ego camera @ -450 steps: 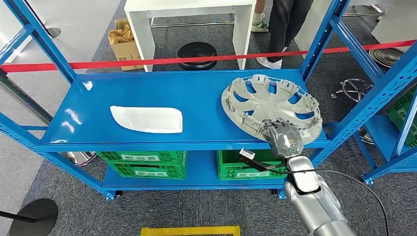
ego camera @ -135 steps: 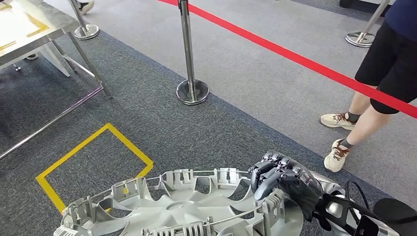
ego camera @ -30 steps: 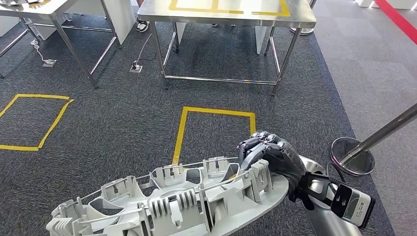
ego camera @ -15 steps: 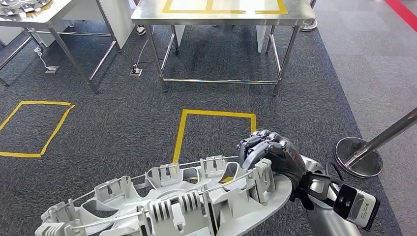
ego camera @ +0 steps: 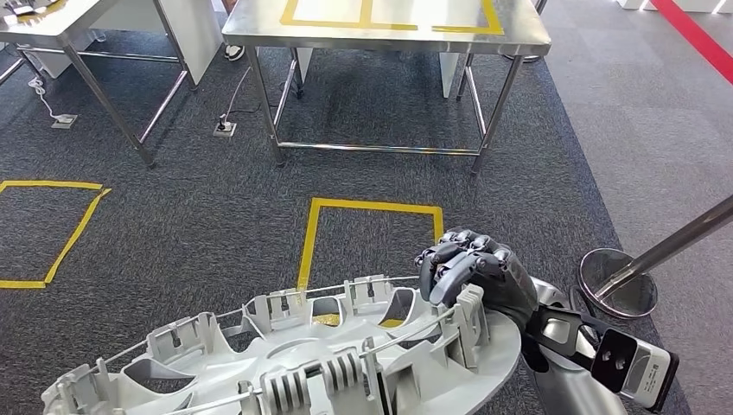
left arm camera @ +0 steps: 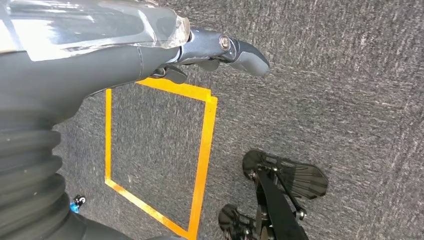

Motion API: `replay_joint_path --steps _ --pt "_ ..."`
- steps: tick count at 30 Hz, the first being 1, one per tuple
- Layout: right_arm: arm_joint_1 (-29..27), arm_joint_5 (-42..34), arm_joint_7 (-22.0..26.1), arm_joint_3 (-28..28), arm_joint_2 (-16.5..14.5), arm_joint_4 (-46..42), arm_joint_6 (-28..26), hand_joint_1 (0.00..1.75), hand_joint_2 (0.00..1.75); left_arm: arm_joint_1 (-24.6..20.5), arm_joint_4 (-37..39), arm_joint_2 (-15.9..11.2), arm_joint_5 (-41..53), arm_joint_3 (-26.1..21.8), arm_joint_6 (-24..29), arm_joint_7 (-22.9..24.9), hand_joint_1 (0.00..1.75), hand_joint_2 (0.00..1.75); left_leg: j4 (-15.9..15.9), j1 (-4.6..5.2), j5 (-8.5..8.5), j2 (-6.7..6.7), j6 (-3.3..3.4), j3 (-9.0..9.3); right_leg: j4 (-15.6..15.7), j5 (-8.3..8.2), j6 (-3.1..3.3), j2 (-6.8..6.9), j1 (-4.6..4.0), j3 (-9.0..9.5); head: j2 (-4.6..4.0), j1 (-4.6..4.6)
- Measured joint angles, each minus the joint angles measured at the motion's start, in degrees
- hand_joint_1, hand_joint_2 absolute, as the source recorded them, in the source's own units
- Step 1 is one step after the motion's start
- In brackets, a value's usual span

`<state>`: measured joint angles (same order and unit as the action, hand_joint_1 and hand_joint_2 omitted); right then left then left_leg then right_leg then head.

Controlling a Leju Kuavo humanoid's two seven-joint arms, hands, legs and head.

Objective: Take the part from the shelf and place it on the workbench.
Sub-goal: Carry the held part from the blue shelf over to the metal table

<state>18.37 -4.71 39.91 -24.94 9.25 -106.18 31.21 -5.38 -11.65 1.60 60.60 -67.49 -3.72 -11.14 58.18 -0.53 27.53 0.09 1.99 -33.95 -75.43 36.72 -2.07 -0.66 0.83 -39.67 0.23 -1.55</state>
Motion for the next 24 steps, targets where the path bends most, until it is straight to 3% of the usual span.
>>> replay_joint_path --steps 1,2,3,5,6,8,11,14,15,16,17,19,20,22,24 --pt "-0.1 0.0 0.0 0.0 0.0 0.0 0.0 1.75 1.75 0.0 0.0 0.0 0.0 0.0 0.0 0.0 0.00 1.75 0.0 0.02 0.33 0.07 -0.02 0.41 -0.1 -1.16 0.07 0.03 0.00 -0.78 0.00 0.01" --pt "-0.2 0.0 0.0 0.0 0.0 0.0 0.1 1.75 1.75 0.0 0.0 0.0 0.0 0.0 0.0 0.0 0.00 1.75 0.0 0.03 0.70 0.13 -0.09 0.93 2.2 -3.38 0.23 0.13 -0.01 -0.33 -0.01 0.01" --pt "-0.2 -0.1 0.0 0.0 -0.1 0.0 0.1 1.75 1.75 0.0 0.0 0.0 0.0 0.0 0.0 0.0 0.00 1.75 0.0 0.03 1.10 0.19 -0.22 1.52 6.4 -6.23 0.46 0.49 -0.03 1.14 -0.01 0.02" --pt "-0.2 -0.3 0.0 0.0 -0.3 0.0 0.3 1.75 1.75 0.0 0.0 0.1 0.0 0.0 0.1 0.0 0.00 1.75 0.0 0.20 1.87 0.33 -0.73 2.38 13.8 -9.77 0.99 1.61 -0.32 4.15 -0.01 -0.02" --pt "-0.2 -0.4 0.0 0.0 -0.4 -0.1 0.5 1.75 1.75 0.0 0.0 0.1 0.0 0.0 0.1 0.0 0.00 1.75 0.0 0.28 2.15 0.45 -1.04 2.57 15.7 -10.35 1.24 1.92 -0.49 4.93 -0.01 -0.04" --pt "-0.2 -0.4 0.0 0.1 -0.6 -0.1 0.6 1.75 1.75 0.0 0.0 0.1 0.1 0.0 0.1 0.0 0.00 1.75 -0.1 0.32 2.45 0.86 -1.63 2.76 16.2 -10.18 1.70 1.49 -0.73 5.17 -0.01 -0.10" --pt "-0.1 0.4 0.0 0.1 -1.2 -0.2 0.5 1.75 1.75 -0.1 0.0 0.1 0.2 0.0 0.1 -0.2 0.00 1.75 1.8 0.17 4.01 0.85 -2.55 2.13 16.8 -10.19 2.54 0.85 -0.23 5.80 -0.01 -0.21" --pt "0.0 1.4 0.0 0.0 -1.8 -0.3 -0.2 1.75 1.75 -0.2 0.0 0.0 0.3 0.0 0.0 -0.3 0.00 1.75 12.5 -0.03 8.39 0.26 -3.18 -3.72 16.9 -9.90 3.05 0.51 -0.04 6.19 -0.01 -0.37" --pt "0.0 1.6 0.0 0.0 -1.9 -0.3 -0.4 1.75 1.75 -0.1 0.0 0.0 0.3 0.0 0.0 -0.3 0.00 1.75 15.4 -0.06 8.95 0.24 -3.26 -5.71 16.9 -9.77 3.09 0.38 -0.04 6.25 -0.01 -0.37" --pt "0.0 1.8 0.0 -0.1 -1.9 -0.3 -0.5 1.75 1.75 -0.1 0.0 0.0 0.4 0.0 0.0 -0.3 0.00 1.75 16.2 -0.08 8.32 0.24 -3.28 -6.71 16.9 -9.62 3.06 0.27 -0.04 6.38 -0.01 -0.37" --pt "0.0 1.8 0.0 -0.1 -1.9 -0.3 -0.6 1.75 1.75 -0.1 0.0 0.0 0.4 0.0 0.0 -0.3 0.00 1.75 14.6 -0.09 6.60 0.24 -3.24 -6.48 16.9 -9.45 2.98 0.16 -0.03 6.61 -0.01 -0.37" --pt "0.0 1.8 0.0 -0.1 -2.0 -0.3 -0.6 1.75 1.75 -0.1 0.0 0.0 0.5 0.0 0.0 -0.3 0.00 1.75 6.6 -0.10 2.04 0.16 -3.02 -3.17 16.9 -9.02 2.63 0.00 -0.02 7.27 -0.01 -0.36" --pt "0.0 1.8 0.0 -0.1 -2.0 -0.3 -0.6 1.75 1.75 -0.1 0.0 0.0 0.5 0.0 0.0 -0.3 0.00 1.75 3.1 -0.02 0.67 0.09 -2.84 -1.46 16.9 -8.77 2.36 -0.08 -0.11 7.51 -0.01 -0.33" --pt "0.1 1.7 0.0 -0.1 -2.1 -0.3 -0.6 1.75 1.75 -0.1 0.0 0.0 0.5 0.0 0.0 -0.3 0.00 1.75 0.0 0.22 0.14 -0.04 -2.31 0.20 17.0 -8.37 1.78 -0.20 -0.27 7.74 -0.01 -0.29" --pt "0.1 1.7 0.0 0.0 -2.1 -0.3 -0.6 1.75 1.75 -0.1 0.0 0.0 0.5 0.0 0.0 -0.3 0.00 1.75 -0.1 0.28 0.22 -0.02 -1.58 0.43 17.2 -8.17 1.18 -0.23 -0.22 7.85 -0.01 -0.29"
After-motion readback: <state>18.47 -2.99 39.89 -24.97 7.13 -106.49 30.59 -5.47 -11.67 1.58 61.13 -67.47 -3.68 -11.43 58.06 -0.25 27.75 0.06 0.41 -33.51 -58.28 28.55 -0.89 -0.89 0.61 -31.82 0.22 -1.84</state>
